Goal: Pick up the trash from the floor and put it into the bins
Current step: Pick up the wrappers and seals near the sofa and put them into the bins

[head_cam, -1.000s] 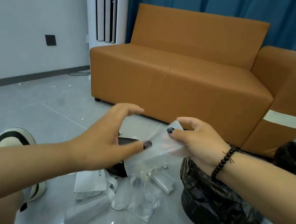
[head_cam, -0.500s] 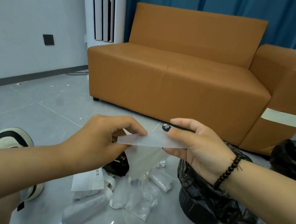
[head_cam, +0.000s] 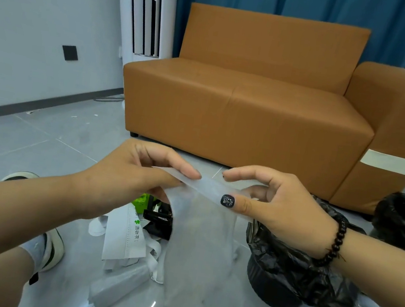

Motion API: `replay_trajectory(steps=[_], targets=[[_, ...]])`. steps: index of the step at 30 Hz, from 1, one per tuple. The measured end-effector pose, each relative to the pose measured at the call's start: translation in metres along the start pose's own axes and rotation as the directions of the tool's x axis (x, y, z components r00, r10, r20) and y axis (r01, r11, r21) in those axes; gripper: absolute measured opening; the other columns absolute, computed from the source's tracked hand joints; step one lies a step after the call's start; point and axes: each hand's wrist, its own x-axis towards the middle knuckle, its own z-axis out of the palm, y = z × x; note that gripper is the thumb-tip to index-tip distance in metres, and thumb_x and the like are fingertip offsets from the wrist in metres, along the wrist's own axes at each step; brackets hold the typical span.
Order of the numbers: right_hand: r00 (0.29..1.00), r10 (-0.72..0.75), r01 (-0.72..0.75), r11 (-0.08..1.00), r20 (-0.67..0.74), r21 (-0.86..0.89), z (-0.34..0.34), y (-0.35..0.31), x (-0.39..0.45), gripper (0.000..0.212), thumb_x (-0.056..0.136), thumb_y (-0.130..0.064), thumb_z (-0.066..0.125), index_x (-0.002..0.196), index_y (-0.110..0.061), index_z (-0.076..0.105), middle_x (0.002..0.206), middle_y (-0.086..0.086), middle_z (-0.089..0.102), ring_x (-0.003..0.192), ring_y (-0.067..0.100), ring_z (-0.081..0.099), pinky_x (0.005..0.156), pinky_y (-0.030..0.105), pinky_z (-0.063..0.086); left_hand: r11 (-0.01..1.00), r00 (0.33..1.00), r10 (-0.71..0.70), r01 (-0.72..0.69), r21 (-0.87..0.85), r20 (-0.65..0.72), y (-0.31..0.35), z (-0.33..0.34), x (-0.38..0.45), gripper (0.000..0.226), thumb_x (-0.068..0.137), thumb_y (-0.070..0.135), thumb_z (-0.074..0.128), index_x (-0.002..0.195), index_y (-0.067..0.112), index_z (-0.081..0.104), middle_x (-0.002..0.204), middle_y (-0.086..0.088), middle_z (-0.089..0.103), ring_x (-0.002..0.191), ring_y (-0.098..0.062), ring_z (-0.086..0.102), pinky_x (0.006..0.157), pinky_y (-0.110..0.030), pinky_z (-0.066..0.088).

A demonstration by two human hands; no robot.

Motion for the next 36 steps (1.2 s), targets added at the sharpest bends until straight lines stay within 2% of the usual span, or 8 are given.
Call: replay_trajectory(steps=[7,12,14,22,25,29,33,36], targets=[[0.994,-0.024,0.016,0.997,0.109,0.074,0.003,-0.003,-0.005,0.053,0.059,-0.042,0.084,0.107,-0.029,0.067,0.101,-0.005,0.071,0.079,0.022,0.07,0.07,0.028,0.055,0.994,1.0,-0.01,0.009,0.108,0.003,-0.004,-0.001,-0.001,0.026,0.081,-0.008,0.064,0.081,0.014,0.078,0.083,-0.01,0.076,0.078,-0.019,0.073,0.069,-0.019,0.056],[0.997,-0.065,0.061,0.992,0.031,0.106,0.005,-0.011,-0.009,0.025,0.092,-0.007,0.054,0.11,-0.019,0.067,0.096,0.005,0.073,0.076,0.023,0.073,0.066,0.038,0.06,0.999,0.999,-0.046,0.047,0.023,-0.017,-0.006,0.0,0.0,0.02,0.077,0.002,0.067,0.089,0.016,0.077,0.089,-0.018,0.074,0.079,-0.027,0.073,0.07,-0.032,0.059],[0.998,-0.069,0.067,0.983,0.007,0.173,0.006,-0.011,-0.009,0.03,0.093,-0.006,0.052,0.115,-0.023,0.064,0.097,0.009,0.073,0.073,0.026,0.073,0.064,0.037,0.06,0.998,0.998,-0.066,0.066,-0.007,0.008,-0.007,-0.002,0.0,0.028,0.071,0.015,0.067,0.097,0.021,0.075,0.09,-0.021,0.073,0.082,-0.031,0.072,0.077,-0.042,0.057],[0.994,-0.046,0.072,0.954,-0.095,0.29,0.001,-0.003,-0.005,0.026,0.083,-0.009,0.063,0.107,-0.019,0.067,0.097,0.014,0.072,0.077,0.05,0.064,0.055,0.033,0.059,0.983,0.979,-0.097,0.122,-0.139,0.179,-0.007,-0.009,0.003,0.048,0.066,0.026,0.081,0.112,0.018,0.068,0.09,-0.029,0.064,0.089,-0.04,0.07,0.065,-0.037,0.059],[0.992,-0.07,0.099,0.95,-0.109,0.295,0.001,-0.004,-0.007,0.018,0.081,-0.009,0.065,0.098,-0.014,0.068,0.089,0.019,0.071,0.075,0.057,0.06,0.054,0.032,0.058,0.99,0.989,-0.105,0.114,-0.08,0.105,-0.006,-0.003,0.003,0.042,0.07,0.03,0.077,0.108,0.014,0.069,0.086,-0.018,0.072,0.079,-0.033,0.073,0.062,-0.035,0.06],[0.985,-0.109,0.14,0.958,-0.133,0.249,0.001,-0.007,-0.01,0.02,0.082,0.008,0.063,0.091,-0.008,0.071,0.072,-0.009,0.071,0.061,0.025,0.067,0.058,0.03,0.059,0.988,0.995,-0.096,0.1,-0.119,0.042,-0.006,0.004,0.003,0.024,0.083,0.01,0.058,0.106,0.006,0.066,0.059,-0.006,0.067,0.055,-0.02,0.07,0.046,-0.018,0.051],[0.981,-0.118,0.149,0.966,-0.153,0.211,0.001,-0.008,-0.009,0.03,0.08,0.016,0.058,0.086,-0.007,0.075,0.098,-0.003,0.074,0.093,0.03,0.067,0.071,0.035,0.058,0.978,0.995,-0.096,0.099,-0.184,0.026,-0.007,0.004,0.004,0.019,0.086,0.001,0.055,0.101,0.003,0.067,0.056,-0.005,0.064,0.047,-0.014,0.065,0.044,-0.015,0.049],[0.983,-0.096,0.132,0.963,-0.158,0.234,-0.002,-0.007,-0.01,0.028,0.078,0.018,0.056,0.082,-0.003,0.075,0.098,-0.002,0.074,0.094,0.016,0.067,0.066,0.024,0.057,0.984,0.996,-0.086,0.087,-0.156,0.012,-0.012,0.003,0.006,0.025,0.087,-0.006,0.054,0.088,0.008,0.075,0.06,-0.005,0.066,0.052,-0.012,0.065,0.049,-0.015,0.05]])
